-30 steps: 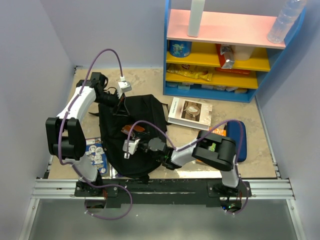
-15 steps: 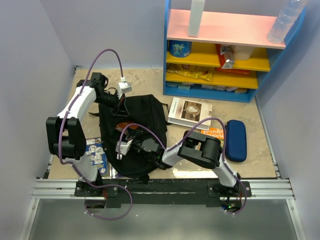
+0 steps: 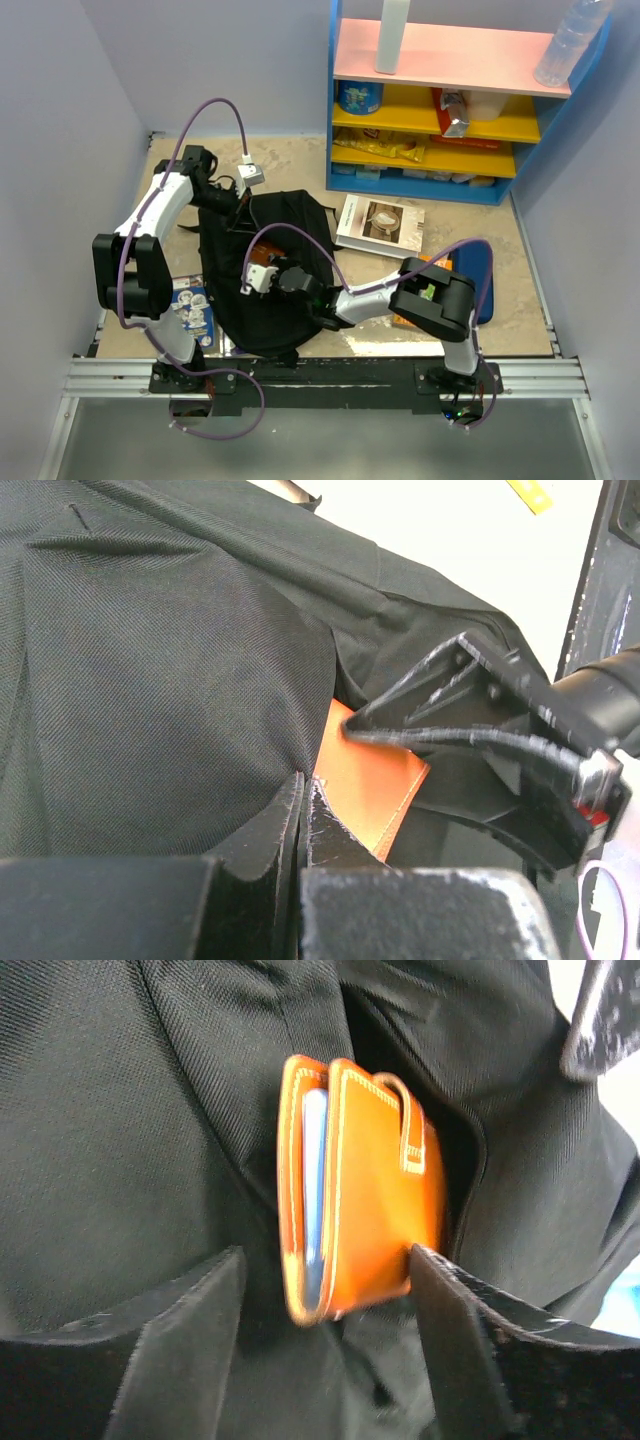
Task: Pack the student bag
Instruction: Place the personal item in the student bag.
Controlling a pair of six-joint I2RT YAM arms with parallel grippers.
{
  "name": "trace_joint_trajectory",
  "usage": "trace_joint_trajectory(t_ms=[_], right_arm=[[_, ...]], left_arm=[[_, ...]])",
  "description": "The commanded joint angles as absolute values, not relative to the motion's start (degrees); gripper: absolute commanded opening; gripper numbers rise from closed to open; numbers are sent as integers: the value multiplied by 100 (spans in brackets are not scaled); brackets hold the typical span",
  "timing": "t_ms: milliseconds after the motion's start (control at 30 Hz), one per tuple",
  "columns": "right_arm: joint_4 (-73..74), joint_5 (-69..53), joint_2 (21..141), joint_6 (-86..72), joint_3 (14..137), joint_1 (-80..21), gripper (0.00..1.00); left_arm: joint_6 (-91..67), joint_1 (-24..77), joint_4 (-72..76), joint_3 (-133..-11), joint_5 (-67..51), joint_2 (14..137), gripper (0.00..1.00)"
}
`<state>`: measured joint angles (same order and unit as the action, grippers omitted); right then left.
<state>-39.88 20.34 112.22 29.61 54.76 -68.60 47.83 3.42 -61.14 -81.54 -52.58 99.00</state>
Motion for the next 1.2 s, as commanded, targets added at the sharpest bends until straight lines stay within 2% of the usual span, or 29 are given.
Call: trace_joint_trajectory(t_ms=[0,67,167,233,267,300,333,367,567,733,833,1167], right_arm=[[-2884,1811,10715,1662,5283,-6864,74],[-2743,1671,10460,1398,5282,-6847,74],[-2549,1363,10074,1029,5265,-6777,69],[-2505,784,9871,678,5195,-6636,56],[-2487,608,9740,555,5177,-6592,33],[-2444,250,9686,301,5168,-6496,18],[-2409,81,9659,168,5185,-6426,6],[-2400,-43,9659,54,5203,-6373,0],[-2777,-1352,10001,-852,5519,-5977,0],[-2540,-1626,10554,-896,6117,-5828,0],[-2838,-1538,10722,-1116,6161,-5617,0],[-3163,421,11320,-896,6662,-5414,0]], left_arm=[[4940,369,-6311,-8191,-5608,9791,0],[4948,369,-6302,-8148,-5599,9782,0],[4948,369,-6293,-8121,-5581,9773,0],[4948,369,-6284,-8112,-5564,9756,0],[4948,369,-6284,-8112,-5572,9747,0],[4957,369,-6284,-8112,-5564,9738,0],[4948,369,-6275,-8095,-5563,9730,0],[4948,378,-6258,-8077,-5563,9729,0],[4931,369,-6196,-8016,-5555,9712,0],[4931,369,-6152,-7954,-5502,9642,0],[4948,369,-6144,-7928,-5502,9650,0],[5071,369,-6223,-7919,-5537,9703,0]])
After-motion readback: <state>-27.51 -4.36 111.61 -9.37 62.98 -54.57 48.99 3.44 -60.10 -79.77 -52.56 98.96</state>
